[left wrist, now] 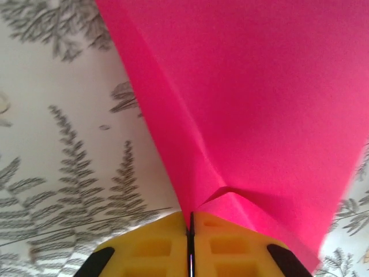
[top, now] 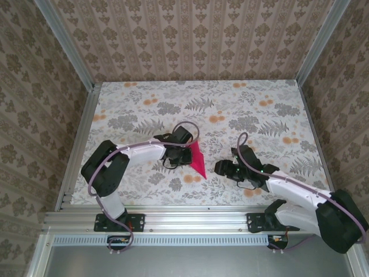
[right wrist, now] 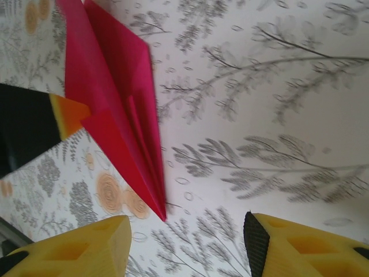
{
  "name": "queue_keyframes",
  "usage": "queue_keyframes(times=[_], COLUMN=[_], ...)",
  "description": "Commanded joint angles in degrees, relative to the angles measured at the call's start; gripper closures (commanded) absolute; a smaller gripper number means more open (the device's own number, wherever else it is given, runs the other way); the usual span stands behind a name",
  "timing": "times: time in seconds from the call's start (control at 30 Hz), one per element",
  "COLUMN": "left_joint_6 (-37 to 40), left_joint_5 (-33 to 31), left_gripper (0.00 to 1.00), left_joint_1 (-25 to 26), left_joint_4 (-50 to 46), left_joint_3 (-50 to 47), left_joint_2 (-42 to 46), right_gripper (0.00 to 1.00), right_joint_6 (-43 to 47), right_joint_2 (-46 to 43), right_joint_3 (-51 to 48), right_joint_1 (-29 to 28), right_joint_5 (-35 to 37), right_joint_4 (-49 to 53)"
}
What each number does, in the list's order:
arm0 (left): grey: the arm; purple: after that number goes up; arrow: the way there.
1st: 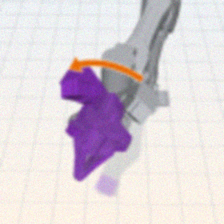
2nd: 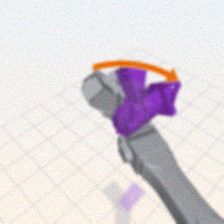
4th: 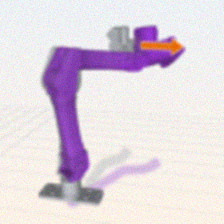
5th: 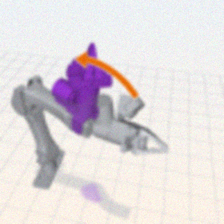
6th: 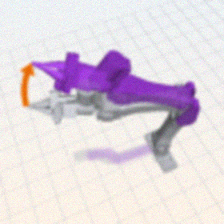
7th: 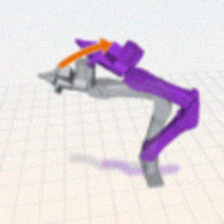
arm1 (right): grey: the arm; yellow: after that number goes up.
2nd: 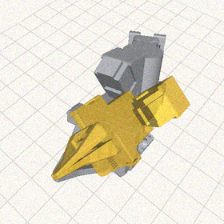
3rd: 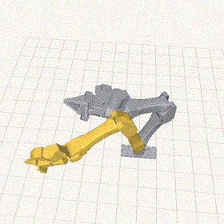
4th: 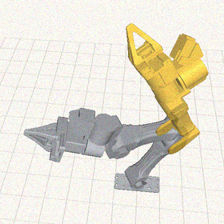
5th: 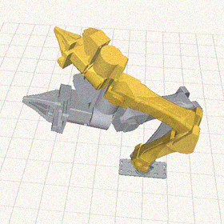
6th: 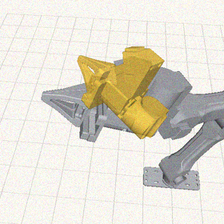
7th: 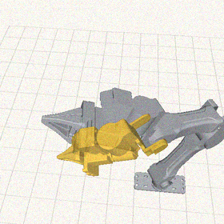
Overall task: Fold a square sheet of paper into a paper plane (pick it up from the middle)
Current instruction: Turn over a paper plane at the center of the table, then move the paper plane to the center of the table.
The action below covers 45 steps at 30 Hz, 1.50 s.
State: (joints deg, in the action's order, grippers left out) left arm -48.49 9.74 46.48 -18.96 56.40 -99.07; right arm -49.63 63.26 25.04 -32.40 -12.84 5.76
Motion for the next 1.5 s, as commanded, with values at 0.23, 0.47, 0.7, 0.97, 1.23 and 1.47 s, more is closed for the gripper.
queue_keyframes(times=[0.23, 0.47, 0.7, 0.97, 1.23, 1.47], left_joint_6=[2.22, 3.81, 4.72, 4.87, 4.87, 4.9], left_joint_5=[5.35, 6.41, 6.61, 6.78, 6.71, 6.71], left_gripper=[1.0, 1.0, 1.0, 1.0, 1.0, 1.0], left_joint_1=[-3.05, -3.68, -3.97, -4.04, -4.13, -4.2], left_joint_4=[8.23, 9.03, 8.27, 8.06, 7.54, 7.45], left_joint_3=[-7.44, -8.46, -8.48, -8.68, -8.71, -8.66], left_joint_2=[6.25, 6.12, 5.64, 5.7, 5.81, 5.65], right_gripper=[0.44, 0.43, 0.4, 0.35, 0.33, 0.35], right_joint_6=[3.71, 8.44, 10.77, 11.03, 12.15, 12.44], right_joint_2=[11.87, 20.76, 28.03, 32.41, 33.13, 34.84], right_joint_3=[12.08, 19.86, 25.26, 26.97, 27.15, 27.46], right_joint_1=[-2.52, -4.53, -4.95, -5.01, -5.0, -5.12], right_joint_5=[-4.86, -2.72, -0.98, -3.42, -3.07, -5.8], right_joint_4=[-1.74, 2.54, 4.11, 2.5, 3.3, 2.4])
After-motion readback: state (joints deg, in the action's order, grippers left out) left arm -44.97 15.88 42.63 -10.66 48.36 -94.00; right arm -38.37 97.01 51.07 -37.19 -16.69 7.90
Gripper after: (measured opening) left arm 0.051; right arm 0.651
